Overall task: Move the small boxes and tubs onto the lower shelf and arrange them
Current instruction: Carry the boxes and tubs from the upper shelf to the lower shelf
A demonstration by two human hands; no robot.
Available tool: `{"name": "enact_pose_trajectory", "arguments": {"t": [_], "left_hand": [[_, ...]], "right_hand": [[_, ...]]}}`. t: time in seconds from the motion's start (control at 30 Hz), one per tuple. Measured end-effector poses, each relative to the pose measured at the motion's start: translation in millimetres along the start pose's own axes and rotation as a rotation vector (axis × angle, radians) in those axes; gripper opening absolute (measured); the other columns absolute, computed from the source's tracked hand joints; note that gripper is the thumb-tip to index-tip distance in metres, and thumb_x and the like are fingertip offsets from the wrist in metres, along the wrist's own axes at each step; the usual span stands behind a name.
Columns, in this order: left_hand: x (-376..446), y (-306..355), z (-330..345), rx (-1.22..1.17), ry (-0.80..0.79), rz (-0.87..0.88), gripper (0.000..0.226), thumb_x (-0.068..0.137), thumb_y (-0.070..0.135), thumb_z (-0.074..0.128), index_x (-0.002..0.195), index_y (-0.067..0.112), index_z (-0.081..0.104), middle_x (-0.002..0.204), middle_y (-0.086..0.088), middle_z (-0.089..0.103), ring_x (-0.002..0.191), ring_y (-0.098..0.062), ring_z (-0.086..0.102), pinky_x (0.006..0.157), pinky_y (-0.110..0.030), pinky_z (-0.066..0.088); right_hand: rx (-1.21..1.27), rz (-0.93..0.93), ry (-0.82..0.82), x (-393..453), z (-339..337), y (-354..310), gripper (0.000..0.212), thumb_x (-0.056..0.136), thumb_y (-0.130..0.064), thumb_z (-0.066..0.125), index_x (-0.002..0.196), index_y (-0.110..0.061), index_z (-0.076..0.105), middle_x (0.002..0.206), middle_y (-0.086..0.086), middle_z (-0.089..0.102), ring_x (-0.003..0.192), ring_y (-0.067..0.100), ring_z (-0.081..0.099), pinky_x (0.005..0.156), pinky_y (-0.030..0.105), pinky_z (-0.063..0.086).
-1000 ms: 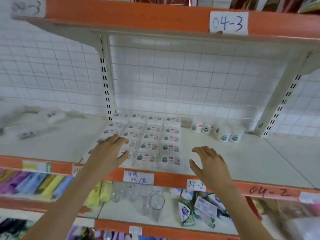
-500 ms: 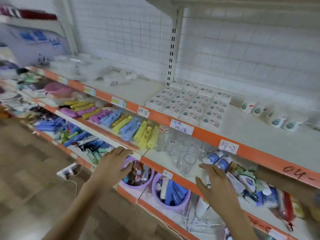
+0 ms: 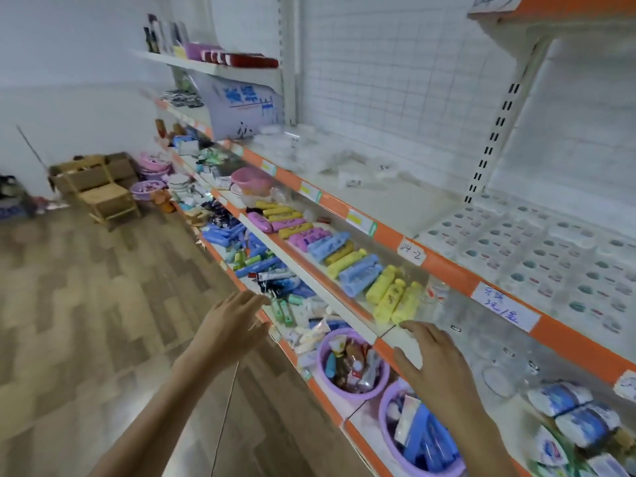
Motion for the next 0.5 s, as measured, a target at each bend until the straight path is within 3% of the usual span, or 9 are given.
{"name": "enact_pose_trajectory", "arguments": {"t": [0.2,0.33,0.4,0.5], "left_hand": [[33,-102,-14,0.010,0.044,-0.081,0.044,0.075,0.047,0.043,0.100,0.020,0.066,0.094,0.000,0.067,0.085,-0.024,0.066,0.068,-0.035,0.052],[82,-164,-27,0.024,0.061,-0.076,0.039,0.074,0.042,0.047,0.101,0.021,0.065,0.094,0.002,0.065,0.083,-0.022,0.066,0.065,-0.033,0.052],[110,-190,-34,0.024,0.065,-0.060,0.031,0.075,0.035,0.060,0.102,0.020,0.066,0.095,0.001,0.066,0.083,-0.022,0.066,0.064,-0.033,0.052],[154,-223,-42,0.027,0.055,-0.045,0.033,0.078,0.029,0.067,0.109,0.019,0.064,0.104,-0.001,0.065,0.093,-0.022,0.064,0.074,-0.035,0.051]], "right_hand": [[0.013,-0.066,-0.080,90,59,-59,0.042,0.091,-0.036,0.049,0.131,-0.025,0.042,0.129,-0.008,0.045,0.119,0.012,0.042,0.092,0.023,0.036],[0.034,-0.059,-0.046,160,82,-94,0.041,0.092,-0.038,0.048,0.131,-0.026,0.042,0.131,-0.011,0.045,0.119,0.009,0.043,0.089,0.021,0.036],[0.045,-0.052,-0.029,194,91,-110,0.041,0.092,-0.038,0.048,0.131,-0.026,0.043,0.131,-0.011,0.045,0.119,0.009,0.043,0.089,0.022,0.038],[0.060,-0.025,-0.006,239,101,-129,0.040,0.091,-0.036,0.053,0.129,-0.024,0.047,0.131,-0.009,0.047,0.120,0.013,0.045,0.088,0.029,0.043]]}}
Point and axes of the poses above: each hand's wrist, its own x-axis towards the middle knuckle, its own z-axis out of the palm, y = z × x, the point moved 10 cm from there along x, towards the middle knuckle
